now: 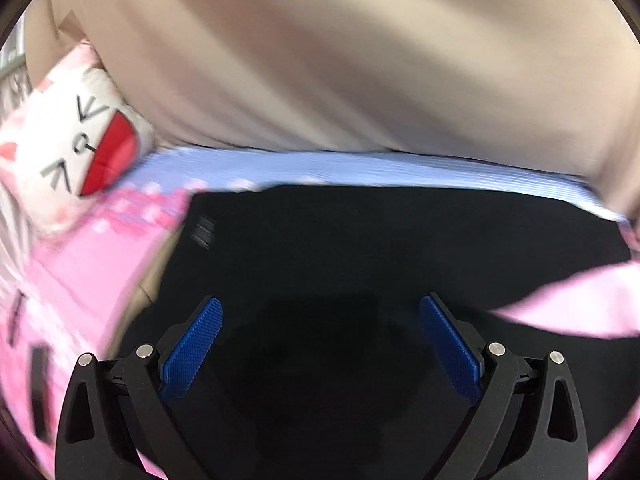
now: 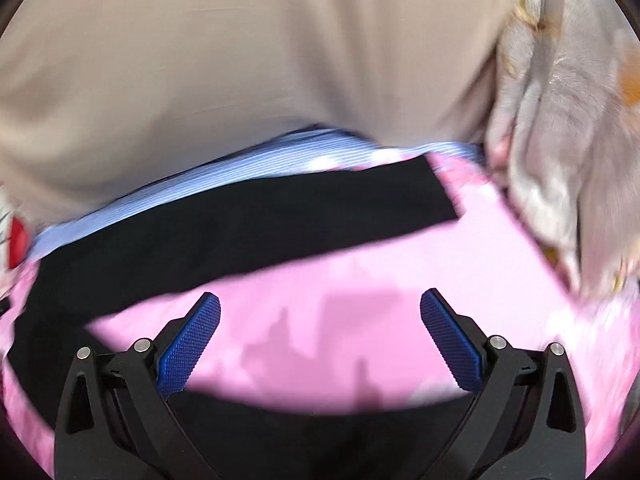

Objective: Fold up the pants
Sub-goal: 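Grasp the trouser leg hem with the right gripper and lift it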

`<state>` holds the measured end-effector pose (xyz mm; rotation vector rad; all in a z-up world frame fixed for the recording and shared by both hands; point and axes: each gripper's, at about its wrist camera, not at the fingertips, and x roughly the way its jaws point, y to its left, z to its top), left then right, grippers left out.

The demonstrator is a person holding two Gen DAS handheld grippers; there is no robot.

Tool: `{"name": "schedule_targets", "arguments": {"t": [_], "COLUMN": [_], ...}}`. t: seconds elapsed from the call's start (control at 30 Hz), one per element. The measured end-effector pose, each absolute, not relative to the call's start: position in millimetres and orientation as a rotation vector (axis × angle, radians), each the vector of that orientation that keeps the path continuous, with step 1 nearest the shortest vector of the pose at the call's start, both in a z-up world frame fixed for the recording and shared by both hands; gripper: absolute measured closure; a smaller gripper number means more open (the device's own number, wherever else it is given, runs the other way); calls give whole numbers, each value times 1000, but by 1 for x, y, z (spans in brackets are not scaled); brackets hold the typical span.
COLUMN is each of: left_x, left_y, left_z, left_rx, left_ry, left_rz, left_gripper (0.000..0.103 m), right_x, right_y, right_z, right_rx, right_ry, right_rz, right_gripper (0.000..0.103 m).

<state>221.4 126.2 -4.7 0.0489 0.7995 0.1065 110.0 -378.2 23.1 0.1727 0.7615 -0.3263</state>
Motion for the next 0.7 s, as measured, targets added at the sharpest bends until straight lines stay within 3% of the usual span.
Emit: {"name": "schedule_targets", "arguments": {"t": [0.4,0.7], "left_x": [363,401], "left_y": [286,315], "left_z": [-55,-91], "left_rx": [-95,-108], "left_ry": [947,1044], "left_rz": [331,317], "left_gripper": [6,5], "right_x": [249,280], "right_y": [-515,-520], "right_z": [-9,-39], "right_rx": [124,93], "right_ry": [840,916], "right_rz": [-443,-411], "right_gripper": [5,6]}}
